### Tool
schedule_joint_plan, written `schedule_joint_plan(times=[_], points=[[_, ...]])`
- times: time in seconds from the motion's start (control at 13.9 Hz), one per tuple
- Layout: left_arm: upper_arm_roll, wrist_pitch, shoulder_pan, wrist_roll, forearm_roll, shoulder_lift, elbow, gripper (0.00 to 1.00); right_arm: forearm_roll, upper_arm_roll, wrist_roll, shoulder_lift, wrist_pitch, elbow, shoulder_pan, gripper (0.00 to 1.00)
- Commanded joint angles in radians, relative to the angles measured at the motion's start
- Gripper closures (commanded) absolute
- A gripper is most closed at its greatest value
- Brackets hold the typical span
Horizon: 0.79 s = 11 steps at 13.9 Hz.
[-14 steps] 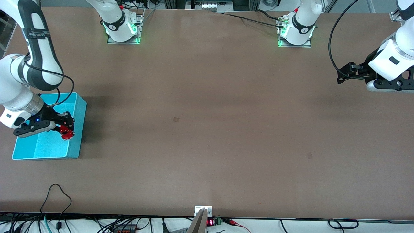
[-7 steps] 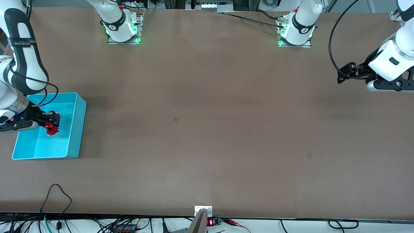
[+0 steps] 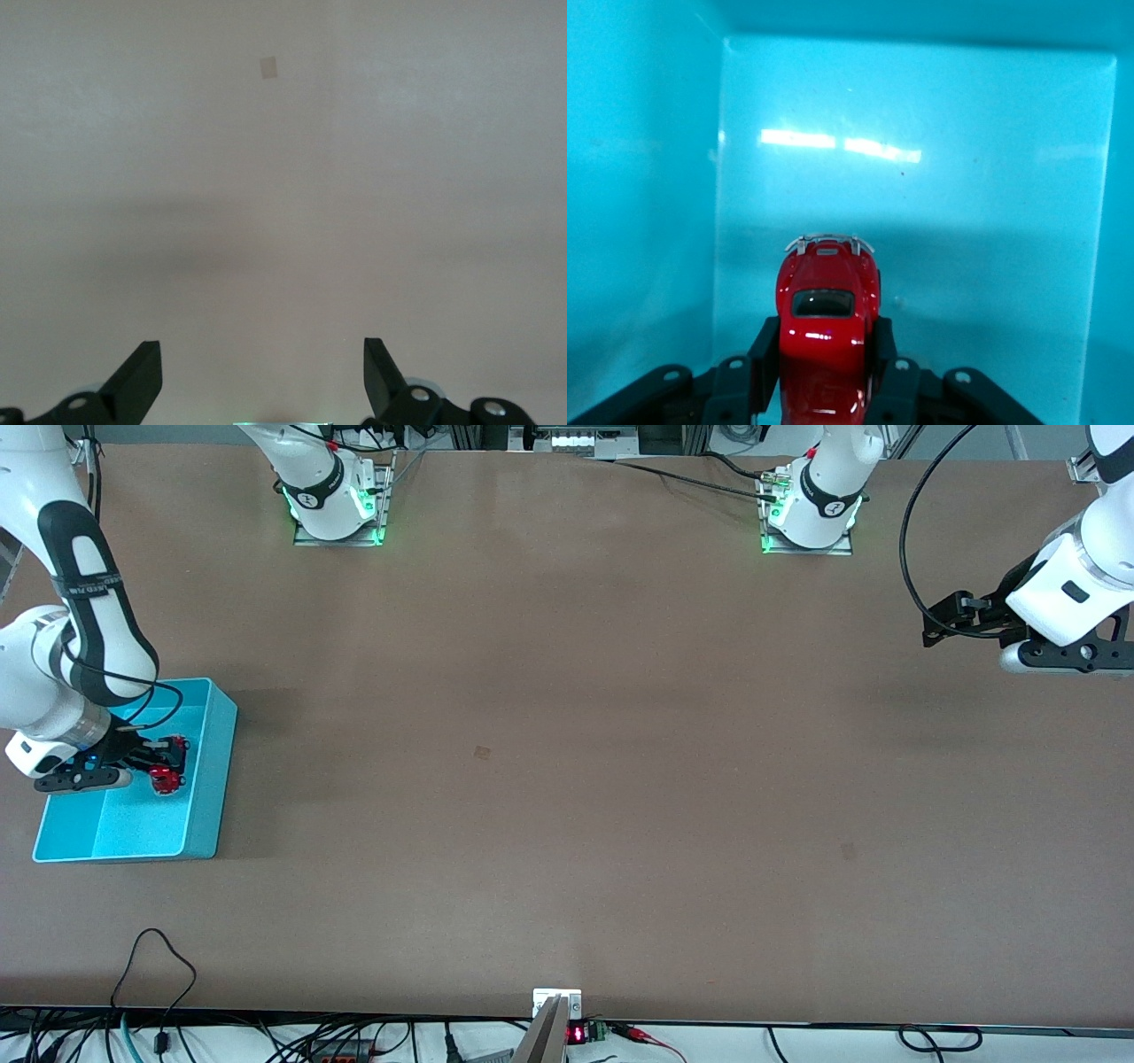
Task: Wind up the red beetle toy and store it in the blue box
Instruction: 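Lower the held car into the blue box with the right gripper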
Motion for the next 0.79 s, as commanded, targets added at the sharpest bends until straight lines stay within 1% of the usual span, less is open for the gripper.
schedule_joint_plan(times=[0.0,0.07,0.14,0.22,0.36,0.43,0.58,0.72], points=[[0.002,-0.079,-0.009,0.014,0.011,0.002,0.059,0.0,-0.002,0.009,0.013,0.032,0.02,0.014,-0.032,0.96],[0.001,-0.083,-0.014,0.013,0.011,0.002,0.06,0.0,-0.001,0.009,0.013,0.041,0.023,0.017,-0.035,0.91],[0.001,-0.083,-0.015,0.019,0.011,0.002,0.06,0.0,-0.001,0.009,0.011,0.055,0.04,0.017,-0.038,0.82],[0.001,-0.084,-0.015,0.019,0.013,0.002,0.06,0.0,0.002,0.009,0.0,0.076,0.081,0.017,-0.056,0.68],[0.001,-0.087,-0.015,0.023,0.013,0.0,0.06,0.0,0.004,0.009,-0.038,0.093,0.155,0.017,-0.07,0.09],[0.001,-0.086,-0.011,0.025,0.01,0.002,0.06,0.0,0.004,0.009,-0.056,0.09,0.158,0.017,-0.07,0.0],[0.005,-0.084,-0.006,0.024,0.01,0.002,0.062,0.0,0.036,0.01,-0.064,0.061,0.141,0.012,-0.061,0.0],[0.005,-0.084,-0.006,0.013,0.01,0.002,0.062,0.0,0.036,0.013,-0.061,0.011,0.068,0.021,-0.057,0.0]])
